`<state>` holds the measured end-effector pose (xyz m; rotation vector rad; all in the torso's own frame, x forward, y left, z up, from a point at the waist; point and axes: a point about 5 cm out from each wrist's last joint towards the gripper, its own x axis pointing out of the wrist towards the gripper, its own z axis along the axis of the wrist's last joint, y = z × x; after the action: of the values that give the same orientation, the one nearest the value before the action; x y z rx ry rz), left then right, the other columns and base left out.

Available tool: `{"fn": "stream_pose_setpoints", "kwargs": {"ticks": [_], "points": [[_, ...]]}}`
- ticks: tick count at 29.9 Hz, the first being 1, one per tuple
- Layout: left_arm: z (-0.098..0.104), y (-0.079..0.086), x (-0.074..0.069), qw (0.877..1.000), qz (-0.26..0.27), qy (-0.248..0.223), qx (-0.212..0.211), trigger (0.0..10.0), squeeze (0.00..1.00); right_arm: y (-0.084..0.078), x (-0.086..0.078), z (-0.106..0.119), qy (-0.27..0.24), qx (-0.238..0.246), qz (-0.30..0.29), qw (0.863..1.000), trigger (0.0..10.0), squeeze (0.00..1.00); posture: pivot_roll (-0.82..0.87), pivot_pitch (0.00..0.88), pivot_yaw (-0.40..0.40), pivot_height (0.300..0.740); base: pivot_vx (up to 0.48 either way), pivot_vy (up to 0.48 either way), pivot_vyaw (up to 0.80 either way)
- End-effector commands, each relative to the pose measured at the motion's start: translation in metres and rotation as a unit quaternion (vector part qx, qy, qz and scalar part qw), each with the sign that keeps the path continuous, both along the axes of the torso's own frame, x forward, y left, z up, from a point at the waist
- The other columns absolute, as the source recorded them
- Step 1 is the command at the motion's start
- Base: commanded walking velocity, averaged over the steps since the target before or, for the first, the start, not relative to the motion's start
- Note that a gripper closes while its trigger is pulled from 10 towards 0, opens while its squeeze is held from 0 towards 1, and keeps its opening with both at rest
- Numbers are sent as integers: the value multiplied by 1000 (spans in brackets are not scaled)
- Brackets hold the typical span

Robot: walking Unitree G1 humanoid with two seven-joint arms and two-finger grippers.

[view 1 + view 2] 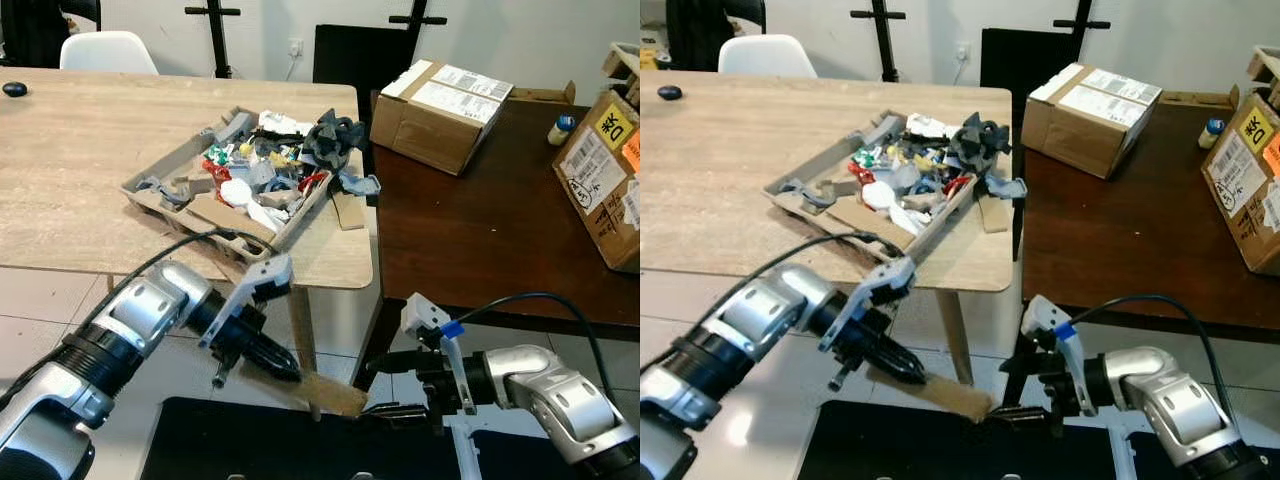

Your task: Picking trash to rubbish bin

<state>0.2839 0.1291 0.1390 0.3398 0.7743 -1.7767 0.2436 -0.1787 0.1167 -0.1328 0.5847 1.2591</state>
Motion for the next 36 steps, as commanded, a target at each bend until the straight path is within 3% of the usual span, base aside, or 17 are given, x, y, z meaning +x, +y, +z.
{"fn": "stream_pose_setpoints", "kwargs": {"ticks": [1,2,5,7,16,19,20,23,24,26,27,28,29,31,32,33,36], "points": [[-19,4,-1,998,3,-17,54,0,0,-1,-2,-11,4,-26,-1,1000,10000,0,95,128,-6,740,0,0,0],[-19,4,-1,998,3,-17,54,0,0,-1,-2,-11,4,-26,-1,1000,10000,0,95,128,-6,740,0,0,0],[-60,13,5,985,54,-58,156,0,0,-8,9,-37,-29,-118,-52,991,10000,0,90,129,-1,740,0,0,0],[-74,18,1,979,59,-66,185,0,0,-7,6,-46,-29,-140,-43,989,10000,0,89,130,1,740,0,0,0],[-106,18,-10,968,146,-58,198,0,0,1,4,-72,-24,-157,-76,984,10000,0,84,131,1,740,0,0,0],[-134,16,-14,948,261,-85,162,0,0,6,3,-105,3,-166,-152,974,10000,0,88,130,4,740,0,0,0],[-134,16,-14,948,261,-85,162,0,0,6,3,-105,3,-166,-152,974,10000,0,88,130,4,740,0,0,0],[-149,19,-15,893,428,-79,117,0,0,7,-6,-136,53,-168,-249,952,10000,0,89,128,6,740,0,0,0],[-149,19,-15,893,428,-79,117,0,0,7,-6,-136,53,-168,-249,952,10000,0,89,128,6,740,0,0,0],[-164,34,-25,846,500,-102,152,0,0,6,-17,-156,89,-170,-332,924,10000,0,90,120,13,740,0,0,0],[-164,34,-25,846,500,-102,152,0,0,6,-17,-156,89,-170,-332,924,10000,0,90,120,13,740,0,0,0],[-170,41,-30,825,525,-117,171,0,0,5,-20,-162,99,-167,-370,908,10000,0,90,118,16,740,0,0,0],[-174,52,-32,790,566,-138,192,3451,0,3,-21,-166,104,-157,-417,889,10000,0,90,118,16,740,0,0,0],[-177,67,-36,736,628,-143,208,4745,0,-1,-22,-169,105,-142,-481,859,10000,0,92,111,31,740,0,0,0],[-177,67,-36,736,628,-143,208,4745,0,-1,-22,-169,105,-142,-481,859,10000,0,92,111,31,740,0,0,0],[-179,75,-39,705,664,-137,205,10000,0,-6,-24,-172,109,-136,-518,837,10000,0,93,111,34,740,0,0,0],[-184,83,-47,650,730,-105,181,10000,0,-18,-35,-180,127,-128,-586,790,10000,0,98,114,34,740,0,0,0]]}}
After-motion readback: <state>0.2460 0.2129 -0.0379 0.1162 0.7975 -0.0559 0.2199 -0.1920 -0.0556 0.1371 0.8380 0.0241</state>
